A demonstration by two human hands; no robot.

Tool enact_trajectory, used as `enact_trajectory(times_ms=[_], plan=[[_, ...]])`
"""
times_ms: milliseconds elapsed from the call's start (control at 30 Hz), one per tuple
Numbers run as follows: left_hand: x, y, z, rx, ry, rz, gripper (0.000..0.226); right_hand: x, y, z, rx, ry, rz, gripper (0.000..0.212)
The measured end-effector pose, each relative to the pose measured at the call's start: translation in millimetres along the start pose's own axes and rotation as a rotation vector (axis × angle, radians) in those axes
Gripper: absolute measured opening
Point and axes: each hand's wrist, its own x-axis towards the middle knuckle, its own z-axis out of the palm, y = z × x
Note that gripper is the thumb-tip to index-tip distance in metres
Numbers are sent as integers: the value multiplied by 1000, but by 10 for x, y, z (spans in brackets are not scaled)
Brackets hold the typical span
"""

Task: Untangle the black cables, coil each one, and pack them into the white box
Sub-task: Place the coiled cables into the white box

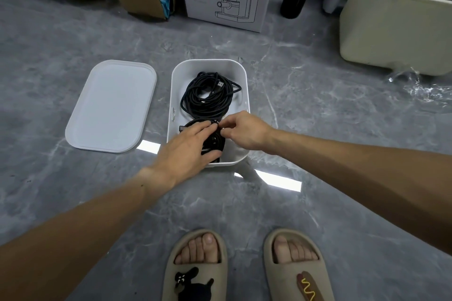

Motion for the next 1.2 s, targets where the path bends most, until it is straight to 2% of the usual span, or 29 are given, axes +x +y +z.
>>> enact_trajectory(times_ms=[133,267,367,467,633,900,967,1100,1200], plan=[[-37,-39,38,-14,-16,-34,70,-38,-21,67,-212,-28,-39,38],[-38,12,-6,116,45,-34,67,-73,-35,73,-287,-46,-61,41],[-41,29,-80,192,56,-20,67,-92,-56,76,-305,-69,-69,40],[-23,54,-148,132,90,-46,73,-83,-61,76,-244,-22,-72,39],[75,116,-257,114,6,-117,66,-64,-59,15,-252,59,-75,36],[64,111,-144,188,-35,-104,69,-67,-37,85,-374,13,-79,28],[62,84,-167,108,25,-112,68,-73,-34,52,-340,97,-129,30],[84,-77,-303,-145,325,-245,53,-78,10,-101,-350,284,-215,32],[137,-266,-386,-224,353,-343,42,-63,58,-158,-383,301,-223,33]])
